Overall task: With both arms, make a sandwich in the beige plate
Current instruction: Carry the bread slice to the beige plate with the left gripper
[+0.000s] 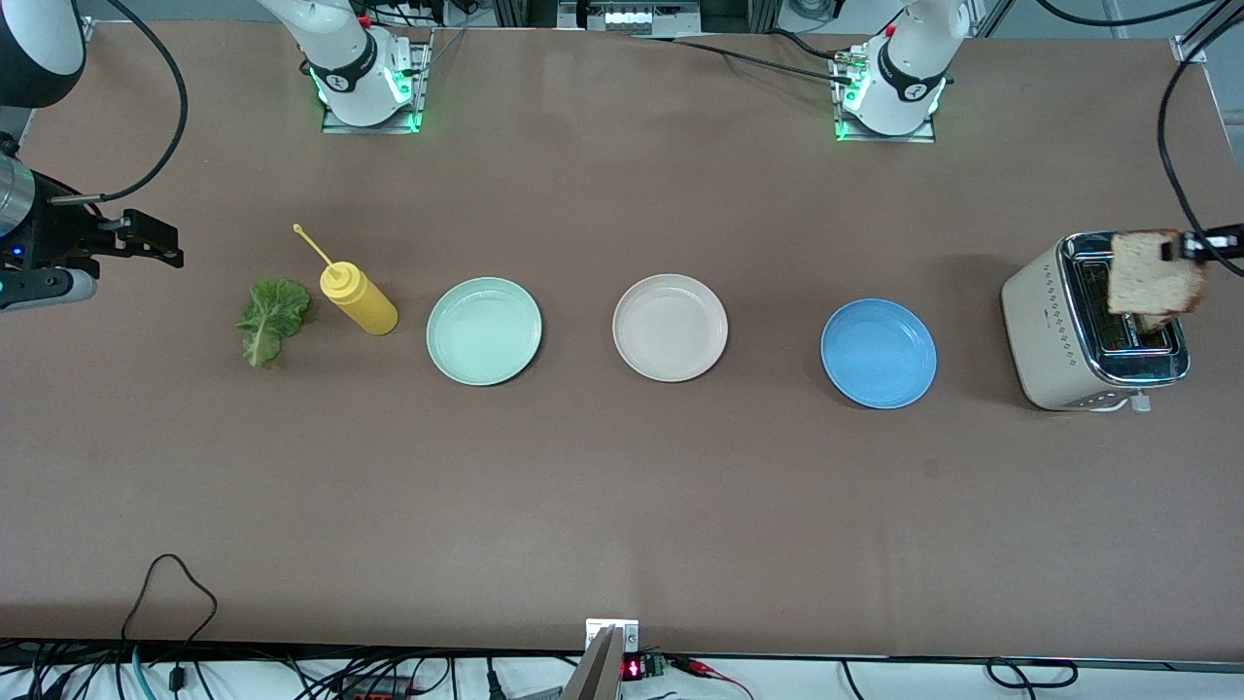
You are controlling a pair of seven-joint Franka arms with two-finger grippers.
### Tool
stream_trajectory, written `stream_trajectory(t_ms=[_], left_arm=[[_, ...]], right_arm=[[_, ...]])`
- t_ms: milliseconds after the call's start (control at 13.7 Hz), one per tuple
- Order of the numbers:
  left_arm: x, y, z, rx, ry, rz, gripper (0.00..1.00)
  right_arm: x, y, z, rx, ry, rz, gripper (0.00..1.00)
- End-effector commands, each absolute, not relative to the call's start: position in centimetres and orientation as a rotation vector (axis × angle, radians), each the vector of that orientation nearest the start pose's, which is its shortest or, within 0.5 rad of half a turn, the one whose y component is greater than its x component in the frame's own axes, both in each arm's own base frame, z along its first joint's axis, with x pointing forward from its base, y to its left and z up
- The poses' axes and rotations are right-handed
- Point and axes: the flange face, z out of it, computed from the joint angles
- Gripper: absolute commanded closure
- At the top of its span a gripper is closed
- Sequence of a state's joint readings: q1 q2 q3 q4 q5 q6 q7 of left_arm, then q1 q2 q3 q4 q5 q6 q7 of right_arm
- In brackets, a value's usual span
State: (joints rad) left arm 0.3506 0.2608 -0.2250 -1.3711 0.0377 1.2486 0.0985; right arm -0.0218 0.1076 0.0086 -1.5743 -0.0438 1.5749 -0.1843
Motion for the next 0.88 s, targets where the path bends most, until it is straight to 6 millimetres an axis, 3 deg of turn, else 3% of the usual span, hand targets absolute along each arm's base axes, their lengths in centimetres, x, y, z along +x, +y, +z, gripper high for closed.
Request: stream_trajectory(t_ms=[0,146,365,511,583,656,802], left_arm=[[59.0,1.4,52.3,-3.249,0.039,0.759,0.99],[59.5,-6.1,48.1,-3.292,0.054,0.896,0.99],[58.9,-18.4,42.5,-3.291,0.257,0.93,0.99],[57.9,-24.1,39.4,-3.349,0.25,0.96,0.99],[57.4,-26.8,37.7,-3.397,0.252,0.97,1.0],[57.4,-29.0,36.7,-3.439,0.26,0.941,1.0],[57.7,-31.4,34.8,-3.492,0.254,0.874,1.0]], right_arm=[[57.9,-0.9,56.9,-3.158,-0.258,0.168,0.0],[58.0,-1.1,56.7,-3.156,-0.253,0.177,0.0],[58.2,-1.1,56.3,-3.155,-0.253,0.18,0.0],[58.5,-0.6,55.4,-3.152,-0.265,0.204,0.0],[59.1,0.0,53.9,-3.143,-0.311,0.245,0.0],[59.4,0.2,52.7,-3.139,-0.327,0.284,0.0],[59.5,0.8,52.2,-3.135,-0.341,0.303,0.0]])
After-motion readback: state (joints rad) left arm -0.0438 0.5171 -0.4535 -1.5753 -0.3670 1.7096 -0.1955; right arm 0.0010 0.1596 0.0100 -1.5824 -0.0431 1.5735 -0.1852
